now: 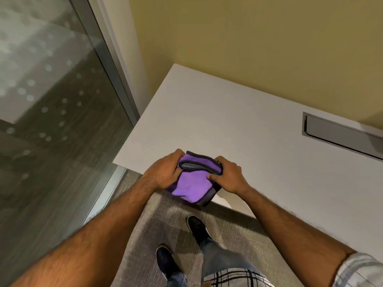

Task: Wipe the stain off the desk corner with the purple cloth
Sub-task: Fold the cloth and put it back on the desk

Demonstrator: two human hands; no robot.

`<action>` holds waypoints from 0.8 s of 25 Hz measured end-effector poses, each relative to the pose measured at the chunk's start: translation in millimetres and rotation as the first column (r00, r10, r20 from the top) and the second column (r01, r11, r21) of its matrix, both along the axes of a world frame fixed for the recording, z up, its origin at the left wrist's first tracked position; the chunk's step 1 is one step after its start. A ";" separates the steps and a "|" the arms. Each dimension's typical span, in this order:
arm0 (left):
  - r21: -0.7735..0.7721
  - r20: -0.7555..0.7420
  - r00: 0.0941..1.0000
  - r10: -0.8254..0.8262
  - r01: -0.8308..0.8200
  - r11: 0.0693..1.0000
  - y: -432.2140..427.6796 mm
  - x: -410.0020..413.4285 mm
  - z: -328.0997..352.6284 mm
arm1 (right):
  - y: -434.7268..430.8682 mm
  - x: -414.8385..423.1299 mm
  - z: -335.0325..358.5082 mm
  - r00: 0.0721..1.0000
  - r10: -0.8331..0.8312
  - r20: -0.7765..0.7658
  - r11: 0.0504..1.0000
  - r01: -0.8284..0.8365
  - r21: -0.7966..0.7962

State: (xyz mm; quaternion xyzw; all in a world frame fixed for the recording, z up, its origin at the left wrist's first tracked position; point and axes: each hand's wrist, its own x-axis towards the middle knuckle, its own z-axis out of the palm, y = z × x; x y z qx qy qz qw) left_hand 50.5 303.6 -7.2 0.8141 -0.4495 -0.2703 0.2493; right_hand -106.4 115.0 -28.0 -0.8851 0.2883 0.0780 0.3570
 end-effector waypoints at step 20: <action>-0.154 0.254 0.920 -0.300 0.345 0.926 -100.3 -37.9 153.7 | -39.8 -55.6 186.6 0.841 -0.068 0.537 0.988 0.132 -0.083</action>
